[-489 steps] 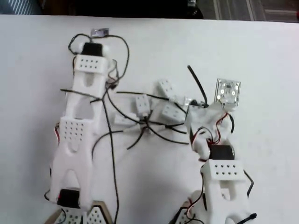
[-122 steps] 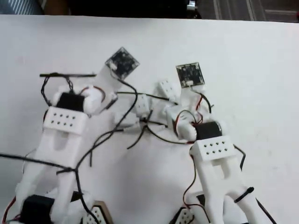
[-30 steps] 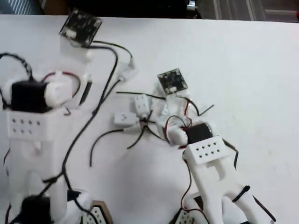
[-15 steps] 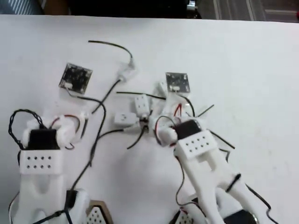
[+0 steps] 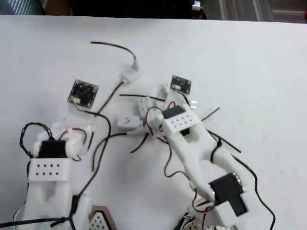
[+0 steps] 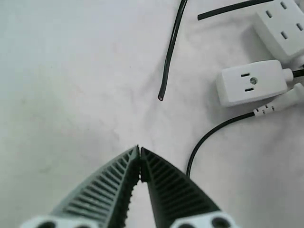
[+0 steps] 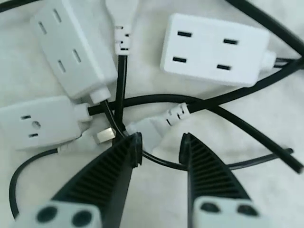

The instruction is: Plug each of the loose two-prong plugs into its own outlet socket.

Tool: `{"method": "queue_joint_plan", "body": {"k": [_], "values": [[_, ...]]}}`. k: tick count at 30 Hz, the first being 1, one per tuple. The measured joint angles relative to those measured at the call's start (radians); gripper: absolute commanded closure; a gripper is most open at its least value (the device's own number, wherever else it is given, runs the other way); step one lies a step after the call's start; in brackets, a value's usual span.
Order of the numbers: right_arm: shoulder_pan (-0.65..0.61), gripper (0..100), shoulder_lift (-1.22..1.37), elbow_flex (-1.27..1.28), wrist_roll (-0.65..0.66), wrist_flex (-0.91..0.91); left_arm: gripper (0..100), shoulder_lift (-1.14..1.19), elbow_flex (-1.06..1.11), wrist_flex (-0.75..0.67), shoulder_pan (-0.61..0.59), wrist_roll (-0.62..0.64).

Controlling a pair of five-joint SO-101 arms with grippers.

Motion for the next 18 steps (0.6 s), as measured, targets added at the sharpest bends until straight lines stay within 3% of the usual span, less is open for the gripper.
{"method": "queue_joint_plan", "body": {"k": [18], "values": [[0.031, 86.1, 0.292, -0.195, -0.061, 0.002, 98, -0.005, 0.031, 0.0, 0.0, 0.0]]}}
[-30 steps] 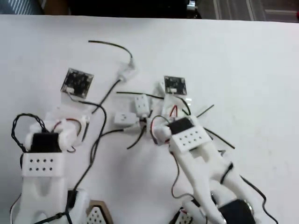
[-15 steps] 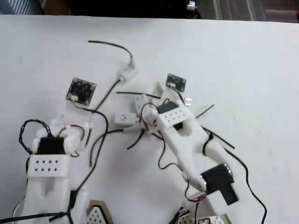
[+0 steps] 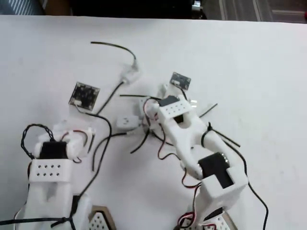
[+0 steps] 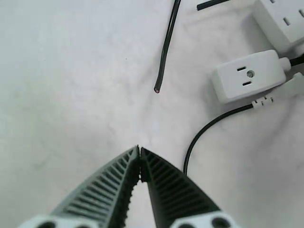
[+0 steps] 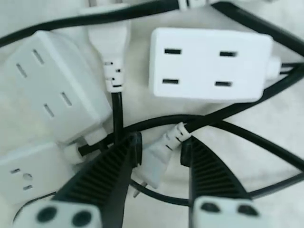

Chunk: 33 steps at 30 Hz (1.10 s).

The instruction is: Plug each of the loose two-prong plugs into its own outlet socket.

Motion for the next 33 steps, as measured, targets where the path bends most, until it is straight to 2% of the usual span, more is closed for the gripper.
{"method": "queue_joint_plan", "body": {"k": [8, 12, 20, 28, 33], "values": [[-0.005, 87.0, 0.009, -0.015, -0.005, 0.031, 98, 0.0, 0.0, 0.0, 0.0, 0.0], [-0.002, 98.8, 0.014, -0.023, 0.009, 0.051, 98, 0.0, 0.0, 0.0, 0.0, 0.0], [0.089, 98.1, -0.083, -0.009, 0.101, 0.123, 98, 0.0, 0.003, 0.0, 0.0, 0.0], [0.16, 98.1, -0.327, -0.009, 0.321, 0.285, 98, 0.0, 0.049, -0.051, 0.0, 0.0], [0.262, 98.1, -0.423, -0.009, 0.568, 0.307, 98, 0.0, 0.057, -0.071, 0.0, 0.0]]}}
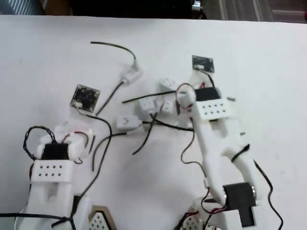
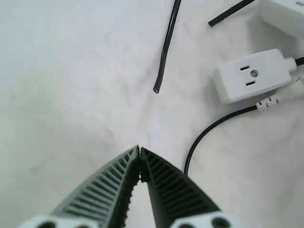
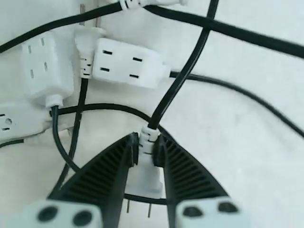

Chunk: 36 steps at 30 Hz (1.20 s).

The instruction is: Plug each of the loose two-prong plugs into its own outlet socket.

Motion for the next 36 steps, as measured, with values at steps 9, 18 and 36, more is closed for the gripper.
{"method": "queue_joint_plan", "body": {"k": [9, 18, 36], "values": [[0.209, 94.4, -0.012, 0.097, 0.671, -0.078, 98, 0.0, 0.0, 0.0, 0.0, 0.0], [0.374, 81.5, -0.023, 0.173, 0.835, -0.169, 98, 0.0, 0.003, 0.0, 0.0, 0.0], [0.376, 81.5, -0.031, 0.293, 0.842, -0.026, 98, 0.0, 0.011, 0.0, 0.0, 0.0]]}}
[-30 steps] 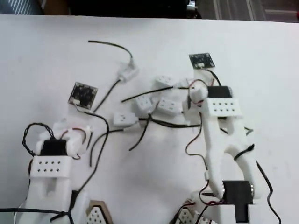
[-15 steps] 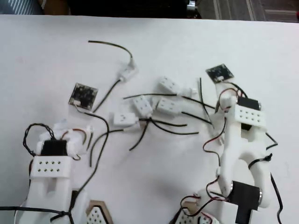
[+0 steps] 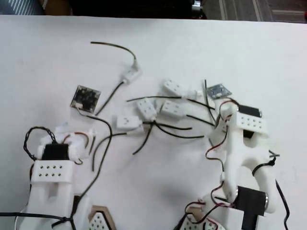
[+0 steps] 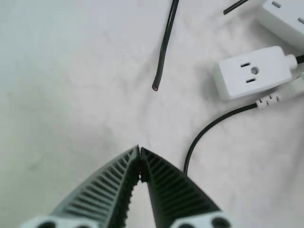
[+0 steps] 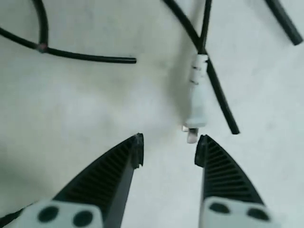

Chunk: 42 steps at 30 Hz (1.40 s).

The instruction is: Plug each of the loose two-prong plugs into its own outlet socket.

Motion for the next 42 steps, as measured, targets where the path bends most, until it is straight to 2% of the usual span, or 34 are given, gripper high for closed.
{"method": "queue_joint_plan", "body": {"k": [8, 16, 22, 34, 42], "values": [[-0.003, 81.5, 0.0, 0.034, 0.0, -0.133, 98, 0.0, 0.0, 0.0, 0.0, 0.0], [-0.003, 81.5, 0.114, 0.023, -0.009, -0.158, 98, 0.0, 0.0, 0.0, 0.0, 0.0], [-0.003, 81.5, 0.124, -0.011, -0.051, -0.16, 98, 0.0, 0.0, 0.0, 0.0, 0.0], [-0.003, 81.7, 0.124, -0.011, -0.051, -0.166, 98, 0.0, 0.0, 0.0, 0.0, 0.0], [-0.035, 98.4, 0.212, -0.014, -0.051, -0.227, 98, 0.0, 0.0, 0.0, 0.0, 0.0]]}}
